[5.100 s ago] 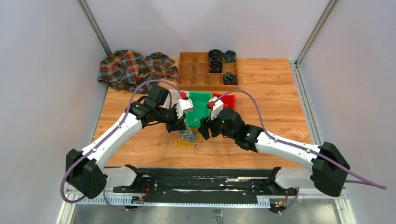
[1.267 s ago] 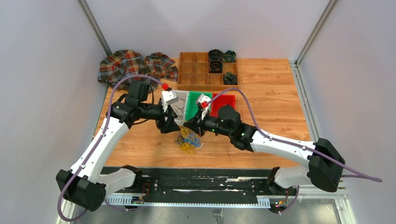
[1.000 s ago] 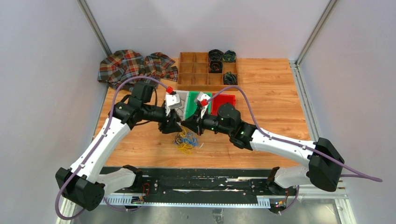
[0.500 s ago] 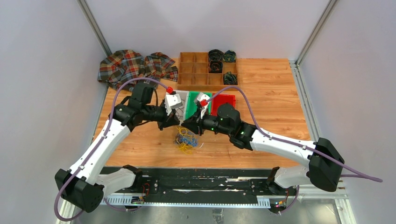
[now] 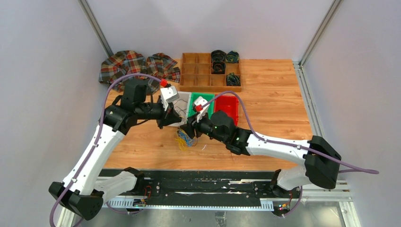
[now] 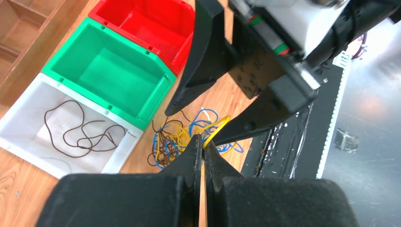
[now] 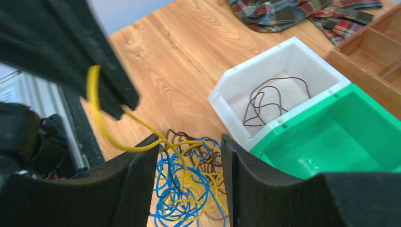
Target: Untangle the cables
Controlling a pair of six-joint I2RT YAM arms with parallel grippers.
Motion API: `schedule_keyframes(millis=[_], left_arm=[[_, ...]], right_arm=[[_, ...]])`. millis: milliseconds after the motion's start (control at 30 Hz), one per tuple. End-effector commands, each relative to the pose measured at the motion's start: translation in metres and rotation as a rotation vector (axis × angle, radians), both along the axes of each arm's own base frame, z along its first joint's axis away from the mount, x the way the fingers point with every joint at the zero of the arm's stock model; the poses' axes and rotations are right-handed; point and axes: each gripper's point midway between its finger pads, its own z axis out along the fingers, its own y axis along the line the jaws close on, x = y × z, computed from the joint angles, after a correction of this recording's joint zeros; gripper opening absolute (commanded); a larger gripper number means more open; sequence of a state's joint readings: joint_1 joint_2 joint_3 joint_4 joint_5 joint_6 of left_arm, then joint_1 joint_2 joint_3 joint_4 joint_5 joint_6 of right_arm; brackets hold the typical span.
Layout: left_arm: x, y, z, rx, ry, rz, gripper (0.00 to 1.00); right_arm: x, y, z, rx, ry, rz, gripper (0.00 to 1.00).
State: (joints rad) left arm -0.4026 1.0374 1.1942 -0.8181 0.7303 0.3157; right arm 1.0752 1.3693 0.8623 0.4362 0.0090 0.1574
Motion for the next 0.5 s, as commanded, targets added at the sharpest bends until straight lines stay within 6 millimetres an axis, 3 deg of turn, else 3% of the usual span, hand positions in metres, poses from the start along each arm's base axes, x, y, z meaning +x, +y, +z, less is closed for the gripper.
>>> schedule_keyframes(millis=[0,167,467], left_arm=[[-0.018,-0.003,0.024,-0.058,0.014,-0.027,0.01],[-0.026,-0.003,0.04,-0.081,0.006,-0.041,0.01],[-0.036,0.003,0.101,-0.125,-0.12,-0.04,0.01]], right_arm=[[0.026,0.003,0.022,0.05,-0.083,-0.157,0.51],[0.033,0.009,0.001,0.014,-0.091,-0.191,0.51],[0.025,-0.005,-0.075,-0.065,0.012,-0.216,0.48]])
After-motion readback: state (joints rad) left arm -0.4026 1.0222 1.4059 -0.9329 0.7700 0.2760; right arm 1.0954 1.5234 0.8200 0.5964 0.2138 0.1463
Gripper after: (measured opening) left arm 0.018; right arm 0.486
